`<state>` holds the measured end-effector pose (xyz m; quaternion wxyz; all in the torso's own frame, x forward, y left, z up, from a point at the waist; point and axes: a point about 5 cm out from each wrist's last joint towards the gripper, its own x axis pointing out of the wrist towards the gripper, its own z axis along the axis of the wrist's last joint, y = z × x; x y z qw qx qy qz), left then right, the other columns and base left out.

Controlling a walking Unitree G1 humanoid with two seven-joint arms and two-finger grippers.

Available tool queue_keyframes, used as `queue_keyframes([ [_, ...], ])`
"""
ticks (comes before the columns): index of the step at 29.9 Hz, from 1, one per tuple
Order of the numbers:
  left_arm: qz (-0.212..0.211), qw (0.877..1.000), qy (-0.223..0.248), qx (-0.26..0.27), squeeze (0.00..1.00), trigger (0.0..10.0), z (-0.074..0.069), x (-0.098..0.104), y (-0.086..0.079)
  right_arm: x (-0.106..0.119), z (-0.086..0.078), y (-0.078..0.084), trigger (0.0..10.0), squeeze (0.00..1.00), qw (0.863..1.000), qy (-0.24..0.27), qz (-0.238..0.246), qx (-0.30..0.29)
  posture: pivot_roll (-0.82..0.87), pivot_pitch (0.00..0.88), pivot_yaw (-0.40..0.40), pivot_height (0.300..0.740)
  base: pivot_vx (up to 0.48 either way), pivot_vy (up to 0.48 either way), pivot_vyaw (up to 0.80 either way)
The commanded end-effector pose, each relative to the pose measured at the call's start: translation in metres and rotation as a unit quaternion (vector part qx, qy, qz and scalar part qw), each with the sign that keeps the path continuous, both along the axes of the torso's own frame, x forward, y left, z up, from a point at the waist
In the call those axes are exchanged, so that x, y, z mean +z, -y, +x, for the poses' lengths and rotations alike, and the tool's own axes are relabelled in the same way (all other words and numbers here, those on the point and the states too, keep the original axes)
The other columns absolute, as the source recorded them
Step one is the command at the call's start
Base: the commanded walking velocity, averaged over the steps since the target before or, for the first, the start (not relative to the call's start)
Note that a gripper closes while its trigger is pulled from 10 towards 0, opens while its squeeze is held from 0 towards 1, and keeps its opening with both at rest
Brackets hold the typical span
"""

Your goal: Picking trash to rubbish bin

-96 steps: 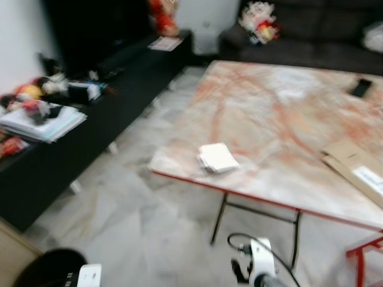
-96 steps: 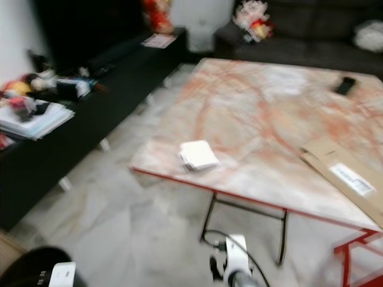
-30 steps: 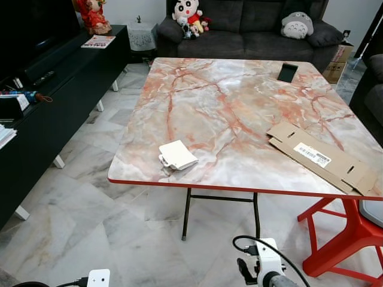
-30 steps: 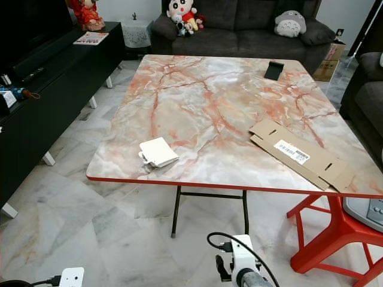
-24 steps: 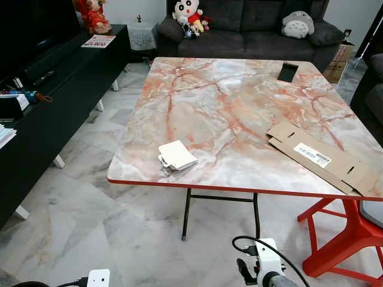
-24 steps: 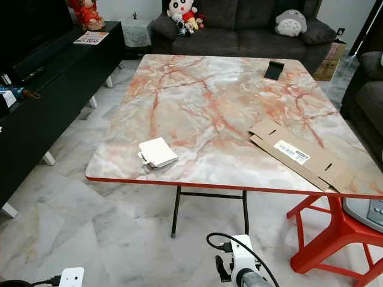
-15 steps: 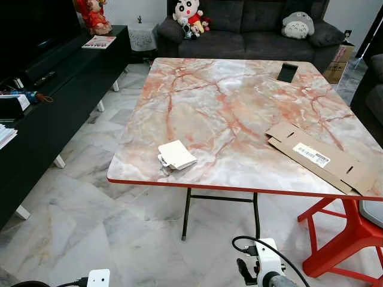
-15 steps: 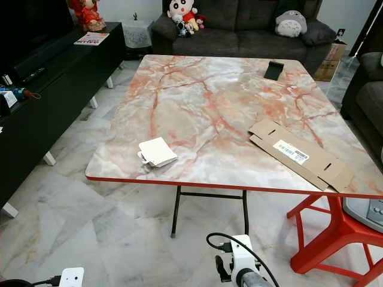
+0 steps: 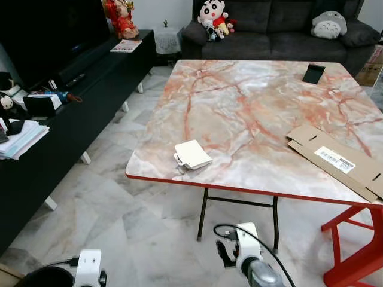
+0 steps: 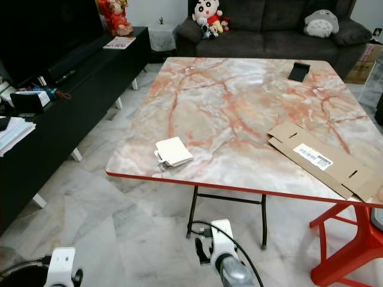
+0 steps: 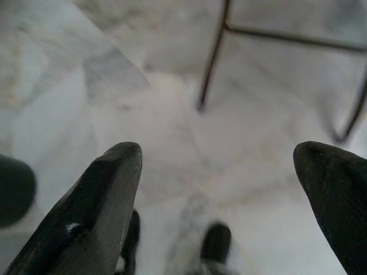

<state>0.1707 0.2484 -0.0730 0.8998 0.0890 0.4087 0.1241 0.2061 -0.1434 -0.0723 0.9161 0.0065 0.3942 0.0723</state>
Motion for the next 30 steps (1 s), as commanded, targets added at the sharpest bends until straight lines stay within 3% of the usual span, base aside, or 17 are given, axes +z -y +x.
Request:
queue_keyframes([
  [1,0.008,1.0,0.006,-0.007,0.0,10.0,0.004,0.003,-0.004,0.002,0.003,0.001,10.0,0.0,1.0,0.003,0.004,-0.012,0.07,0.0,0.041,0.74,0.0,0.0,0.0],
  [7,-0.006,1.0,-0.017,0.001,0.0,10.0,0.0,-0.002,0.001,-0.007,-0.011,0.009,10.0,0.0,0.999,-0.029,-0.017,-0.018,0.06,0.0,0.023,0.74,0.0,0.0,0.0],
  [11,-0.059,0.998,-0.013,-0.004,0.0,10.0,0.006,-0.003,0.014,-0.012,-0.022,0.026,10.0,0.0,0.997,-0.053,-0.05,-0.04,0.05,0.0,0.023,0.74,0.0,0.0,0.0],
  [13,-0.063,0.998,-0.009,-0.013,0.0,10.0,0.009,-0.003,0.018,-0.013,-0.023,0.031,10.0,0.0,0.996,-0.056,-0.06,-0.047,0.05,0.0,0.024,0.74,0.0,0.0,0.0],
  [21,-0.089,0.996,0.003,-0.023,0.0,10.0,0.02,-0.001,0.035,-0.008,-0.022,0.06,10.0,0.0,0.992,-0.05,-0.092,-0.077,0.02,0.02,-0.009,0.74,0.0,0.0,0.0],
  [26,-0.101,0.995,0.009,-0.019,0.0,10.0,0.023,-0.001,0.042,-0.005,-0.019,0.066,10.0,0.0,0.991,-0.046,-0.098,-0.08,0.01,0.027,-0.028,0.74,0.0,0.0,0.0],
  [30,-0.104,0.994,0.016,-0.004,0.0,10.0,0.025,0.0,0.044,-0.003,-0.011,0.06,10.0,0.0,0.992,-0.038,-0.097,-0.066,0.01,0.021,-0.048,0.74,0.0,0.0,0.0],
])
